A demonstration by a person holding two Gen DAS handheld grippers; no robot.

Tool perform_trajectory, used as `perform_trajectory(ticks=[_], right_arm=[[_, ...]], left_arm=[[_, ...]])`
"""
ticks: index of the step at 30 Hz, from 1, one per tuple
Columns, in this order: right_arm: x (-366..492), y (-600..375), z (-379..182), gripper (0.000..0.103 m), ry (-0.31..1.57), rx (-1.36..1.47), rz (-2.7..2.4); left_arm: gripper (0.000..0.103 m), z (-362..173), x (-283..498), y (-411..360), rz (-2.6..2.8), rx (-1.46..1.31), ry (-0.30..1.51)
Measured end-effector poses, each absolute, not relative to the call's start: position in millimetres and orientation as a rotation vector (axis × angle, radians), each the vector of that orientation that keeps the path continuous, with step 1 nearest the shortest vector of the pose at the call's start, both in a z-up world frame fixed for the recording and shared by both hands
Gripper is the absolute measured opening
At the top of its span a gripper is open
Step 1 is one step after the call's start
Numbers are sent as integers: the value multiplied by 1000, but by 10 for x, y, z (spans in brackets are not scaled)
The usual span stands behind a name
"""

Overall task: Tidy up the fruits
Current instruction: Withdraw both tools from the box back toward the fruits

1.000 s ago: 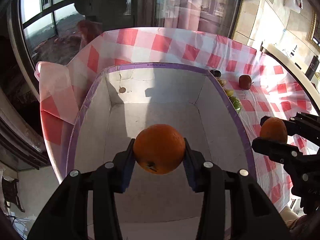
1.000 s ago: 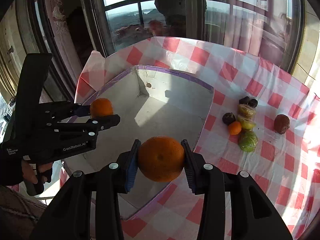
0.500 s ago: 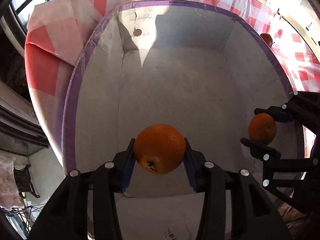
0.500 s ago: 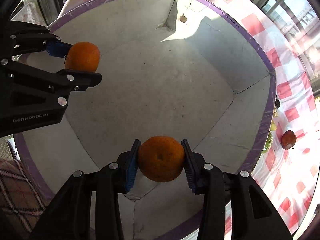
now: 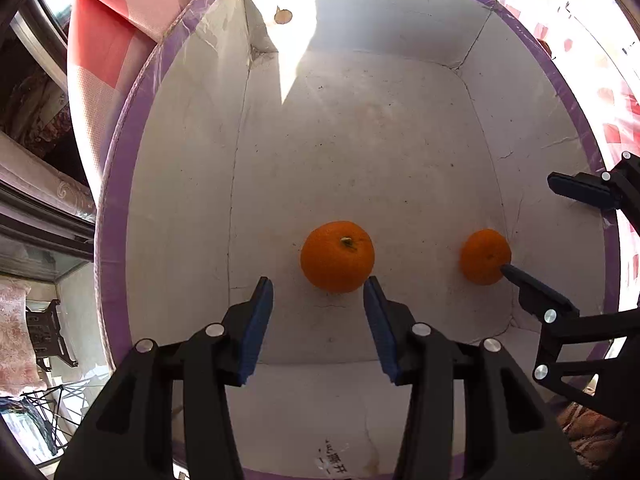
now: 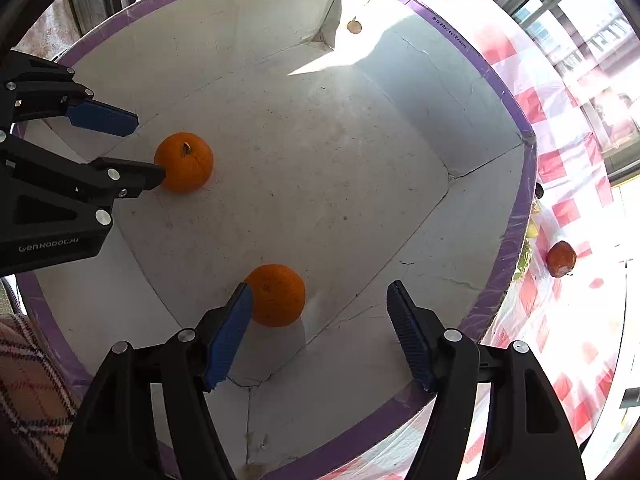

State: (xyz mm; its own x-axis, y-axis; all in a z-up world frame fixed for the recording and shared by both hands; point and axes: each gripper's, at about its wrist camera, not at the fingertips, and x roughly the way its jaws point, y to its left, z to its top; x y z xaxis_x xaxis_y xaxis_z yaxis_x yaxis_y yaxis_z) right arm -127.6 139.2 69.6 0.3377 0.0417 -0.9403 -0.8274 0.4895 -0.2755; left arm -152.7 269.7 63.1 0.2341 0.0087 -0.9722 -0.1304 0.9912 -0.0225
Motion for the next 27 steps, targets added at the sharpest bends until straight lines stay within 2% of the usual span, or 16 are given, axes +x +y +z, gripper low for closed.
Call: perform_trajectory(ticks=[2,4,7,9,12,16,20,24,27], right_arm=[[-1286,1379,694,67,1068,-882,681],[-1253,1363,699,67,1046,-856,678],[-1222,1358,786,68,1021,-794,661],[-1185,1293,901,70,995,-715,662],[-1156,1124,1112,70,937,-584,661],[-1107,814,1484,72,823,-388,644],[-1004,371,1836,72,706,-210,542],[-647,-245,1777,72,755,-90,370],[-396,-750,1585,72,827,-37,247]], left_arm=[[48,680,-1557,2696,75,-124,1312],[55,769,-1586,2670,25,-146,1258],[70,906,-1654,2613,-28,-159,1173],[85,1012,-1685,2562,-60,-166,1123],[99,1243,-1756,2485,1,-121,993],[101,1629,-1728,2446,85,-92,792],[101,1881,-1479,2331,148,-101,718],[101,1923,-1048,1990,141,-107,793],[101,2027,-879,1560,97,-84,762]])
